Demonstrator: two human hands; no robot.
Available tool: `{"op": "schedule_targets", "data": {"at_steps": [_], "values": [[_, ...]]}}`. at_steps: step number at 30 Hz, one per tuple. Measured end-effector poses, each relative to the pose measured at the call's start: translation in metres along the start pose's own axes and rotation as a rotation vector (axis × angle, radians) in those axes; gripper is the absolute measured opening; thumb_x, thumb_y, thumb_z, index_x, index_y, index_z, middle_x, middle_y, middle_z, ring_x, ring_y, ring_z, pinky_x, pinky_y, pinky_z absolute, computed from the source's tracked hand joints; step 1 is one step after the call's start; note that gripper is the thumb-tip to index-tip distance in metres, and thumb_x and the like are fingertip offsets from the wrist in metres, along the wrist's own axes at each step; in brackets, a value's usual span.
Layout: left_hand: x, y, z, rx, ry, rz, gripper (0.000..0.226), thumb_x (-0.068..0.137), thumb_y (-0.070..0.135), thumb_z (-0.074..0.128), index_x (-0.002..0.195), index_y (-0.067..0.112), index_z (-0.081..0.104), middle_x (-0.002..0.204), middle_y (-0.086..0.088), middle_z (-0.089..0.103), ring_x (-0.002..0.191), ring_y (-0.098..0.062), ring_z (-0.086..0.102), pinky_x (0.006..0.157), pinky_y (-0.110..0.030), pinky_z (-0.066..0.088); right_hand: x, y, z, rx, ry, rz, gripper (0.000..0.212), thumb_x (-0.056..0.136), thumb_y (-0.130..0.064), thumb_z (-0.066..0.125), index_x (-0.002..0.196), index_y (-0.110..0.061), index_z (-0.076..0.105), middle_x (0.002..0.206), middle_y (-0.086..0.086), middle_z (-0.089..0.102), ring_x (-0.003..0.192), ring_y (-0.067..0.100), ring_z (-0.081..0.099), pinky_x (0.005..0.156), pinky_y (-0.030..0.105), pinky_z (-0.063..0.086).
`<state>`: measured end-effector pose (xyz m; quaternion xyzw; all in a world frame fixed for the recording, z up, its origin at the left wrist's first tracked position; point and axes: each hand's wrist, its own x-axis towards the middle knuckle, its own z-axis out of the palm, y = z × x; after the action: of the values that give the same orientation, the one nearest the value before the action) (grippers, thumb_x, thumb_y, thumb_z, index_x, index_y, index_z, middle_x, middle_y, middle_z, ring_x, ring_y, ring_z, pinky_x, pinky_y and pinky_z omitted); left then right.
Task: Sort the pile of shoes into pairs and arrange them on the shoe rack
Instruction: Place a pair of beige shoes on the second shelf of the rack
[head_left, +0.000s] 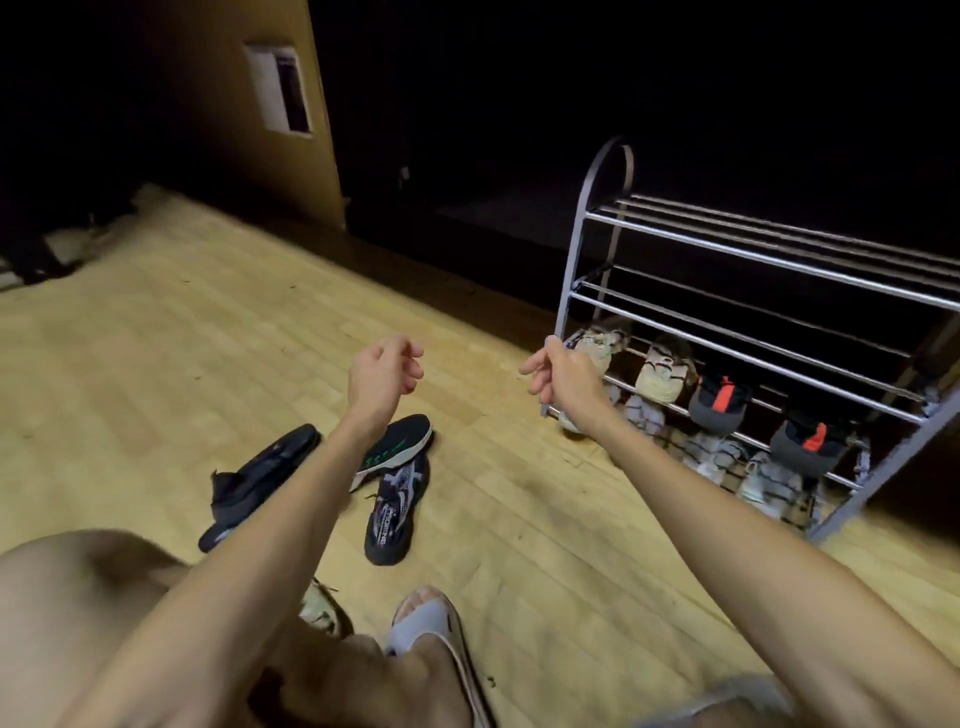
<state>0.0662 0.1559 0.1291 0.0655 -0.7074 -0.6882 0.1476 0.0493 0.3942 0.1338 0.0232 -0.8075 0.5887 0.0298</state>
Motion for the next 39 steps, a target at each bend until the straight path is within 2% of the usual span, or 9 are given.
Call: {"op": "schedule_targets", "data": {"at_steps": [7,10,14,20,27,30,33,35,39], "values": [[0.0,-0.037,-0.073,0.11,0.067,-0.07,0.031,0.095,0.03,0.045,0.081,0.014,0.066,0.058,0.006,0.061,0.048,-0.005,0.05,0.049,-0.019,0.042,0.007,0.002,0.077,-0.136,-0.198,-0.025,0.057,0.097,-0.05,0.028,0.08,-0.019,0.073,0.063,-0.003,0.065,0.051,0.006,0.055,0.06,0.027,0.043],[0.0,-0.06,-0.098,0.136,0.107,-0.124,0.031,0.097,0.029,0.044,0.082,0.013,0.066,0.061,0.004,0.062,0.048,-0.006,0.051,0.048,-0.017,0.042,0.02,0.015,0.104,-0.173,-0.27,-0.008,0.053,0.099,-0.048,0.028,0.084,-0.022,0.071,0.071,-0.003,0.066,0.051,0.004,0.054,0.057,0.024,0.039],[-0.001,-0.101,-0.129,0.124,0.175,-0.228,0.031,0.099,0.027,0.042,0.084,0.012,0.065,0.065,0.001,0.061,0.054,-0.011,0.05,0.056,-0.026,0.04,0.039,0.04,0.141,-0.177,-0.356,0.05,0.046,0.097,-0.048,0.03,0.087,-0.024,0.068,0.075,-0.005,0.066,0.054,0.007,0.054,0.055,0.023,0.037],[0.004,-0.156,-0.157,0.088,0.325,-0.345,0.03,0.097,0.022,0.045,0.08,0.01,0.066,0.062,0.004,0.063,0.053,-0.007,0.051,0.056,-0.022,0.043,0.054,0.083,0.201,-0.193,-0.474,0.155,0.043,0.098,-0.05,0.032,0.089,-0.026,0.068,0.082,-0.003,0.065,0.064,0.012,0.055,0.06,0.027,0.038],[0.005,-0.201,-0.167,0.188,0.365,-0.5,0.021,0.092,0.021,0.052,0.081,0.011,0.068,0.075,-0.002,0.063,0.072,-0.02,0.053,0.067,-0.032,0.039,0.044,0.13,0.251,-0.232,-0.579,0.25,0.037,0.09,-0.049,0.038,0.087,-0.028,0.068,0.082,-0.006,0.065,0.065,0.011,0.056,0.071,0.031,0.044],[-0.001,-0.21,-0.174,0.275,0.407,-0.542,0.022,0.093,0.027,0.052,0.088,0.011,0.065,0.084,-0.001,0.063,0.082,-0.02,0.056,0.075,-0.034,0.042,0.027,0.149,0.265,-0.24,-0.605,0.307,0.051,0.078,-0.056,0.037,0.096,-0.021,0.069,0.079,-0.007,0.065,0.064,0.01,0.055,0.065,0.03,0.042],[-0.021,-0.223,-0.193,0.463,0.54,-0.702,0.032,0.096,0.028,0.046,0.096,0.001,0.064,0.094,-0.009,0.066,0.092,-0.029,0.061,0.08,-0.036,0.047,0.011,0.159,0.279,-0.271,-0.676,0.334,0.052,0.075,-0.051,0.035,0.097,-0.015,0.065,0.084,-0.002,0.064,0.068,0.013,0.053,0.066,0.031,0.039],[-0.036,-0.235,-0.204,0.401,0.586,-0.861,0.03,0.096,0.024,0.048,0.094,-0.003,0.062,0.096,-0.017,0.064,0.096,-0.034,0.063,0.085,-0.041,0.051,0.001,0.164,0.285,-0.274,-0.701,0.379,0.047,0.075,-0.049,0.038,0.093,-0.014,0.063,0.087,0.003,0.064,0.074,0.019,0.053,0.071,0.035,0.039],[-0.052,-0.248,-0.211,0.378,0.578,-1.214,0.043,0.092,0.014,0.05,0.13,-0.005,0.053,0.134,-0.022,0.055,0.122,-0.035,0.055,0.098,-0.042,0.048,-0.016,0.17,0.288,-0.291,-0.748,0.41,0.046,0.077,-0.048,0.035,0.093,-0.017,0.065,0.09,0.004,0.067,0.08,0.023,0.056,0.079,0.039,0.044]]}}
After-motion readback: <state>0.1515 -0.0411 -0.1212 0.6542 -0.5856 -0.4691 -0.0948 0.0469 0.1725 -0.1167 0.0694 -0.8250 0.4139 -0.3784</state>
